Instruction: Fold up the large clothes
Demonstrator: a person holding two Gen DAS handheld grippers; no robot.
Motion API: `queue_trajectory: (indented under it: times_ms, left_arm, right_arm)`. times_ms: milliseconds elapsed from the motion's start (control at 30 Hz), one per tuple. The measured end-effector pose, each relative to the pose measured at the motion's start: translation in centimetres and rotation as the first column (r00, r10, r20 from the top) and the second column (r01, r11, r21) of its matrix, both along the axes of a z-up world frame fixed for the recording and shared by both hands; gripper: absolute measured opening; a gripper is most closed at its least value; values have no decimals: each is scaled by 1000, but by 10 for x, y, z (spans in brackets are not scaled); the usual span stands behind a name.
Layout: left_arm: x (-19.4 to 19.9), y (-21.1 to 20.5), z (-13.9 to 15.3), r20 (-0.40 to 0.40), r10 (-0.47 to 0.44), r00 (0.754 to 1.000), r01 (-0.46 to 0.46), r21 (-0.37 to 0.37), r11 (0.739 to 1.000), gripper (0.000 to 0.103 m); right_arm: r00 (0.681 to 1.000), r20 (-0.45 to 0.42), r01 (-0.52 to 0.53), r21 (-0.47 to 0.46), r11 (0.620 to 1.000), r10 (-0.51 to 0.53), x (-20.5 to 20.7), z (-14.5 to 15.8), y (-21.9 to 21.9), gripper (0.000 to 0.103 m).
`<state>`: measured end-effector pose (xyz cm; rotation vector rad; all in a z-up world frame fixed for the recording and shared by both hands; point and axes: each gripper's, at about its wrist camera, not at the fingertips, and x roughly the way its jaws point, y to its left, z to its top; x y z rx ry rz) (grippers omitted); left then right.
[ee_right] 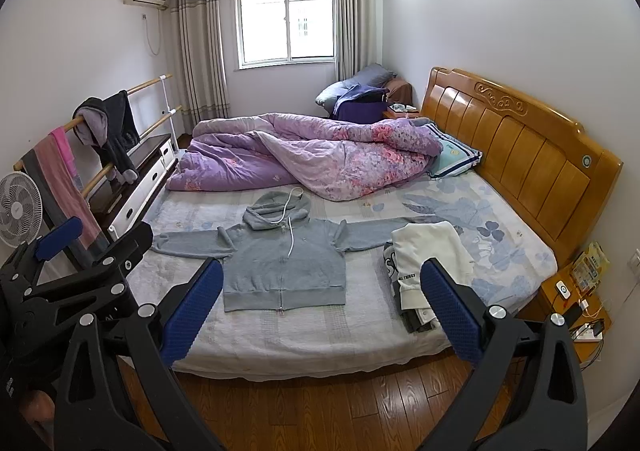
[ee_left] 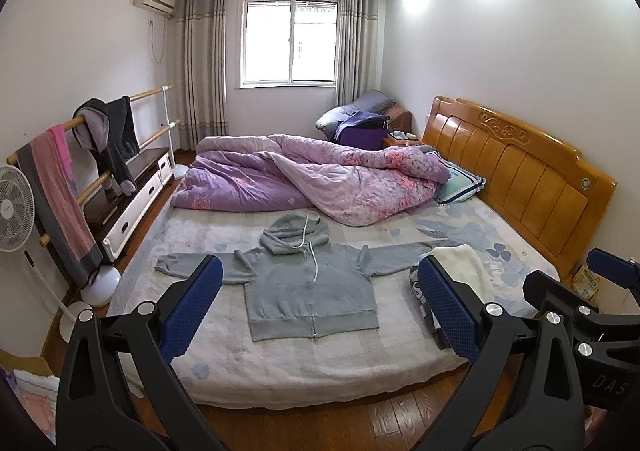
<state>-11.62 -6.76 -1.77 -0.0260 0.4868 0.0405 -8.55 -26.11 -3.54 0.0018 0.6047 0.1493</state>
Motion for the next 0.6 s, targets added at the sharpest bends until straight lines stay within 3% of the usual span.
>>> queue_trajectory:
  times_ms: [600]
  left_arm:
    - [8, -2, -2, 3, 12, 1000, -12, 18, 1000, 98]
  right_arm:
    - [1000, -4, -4, 9, 1000, 4, 3, -1, -2, 95]
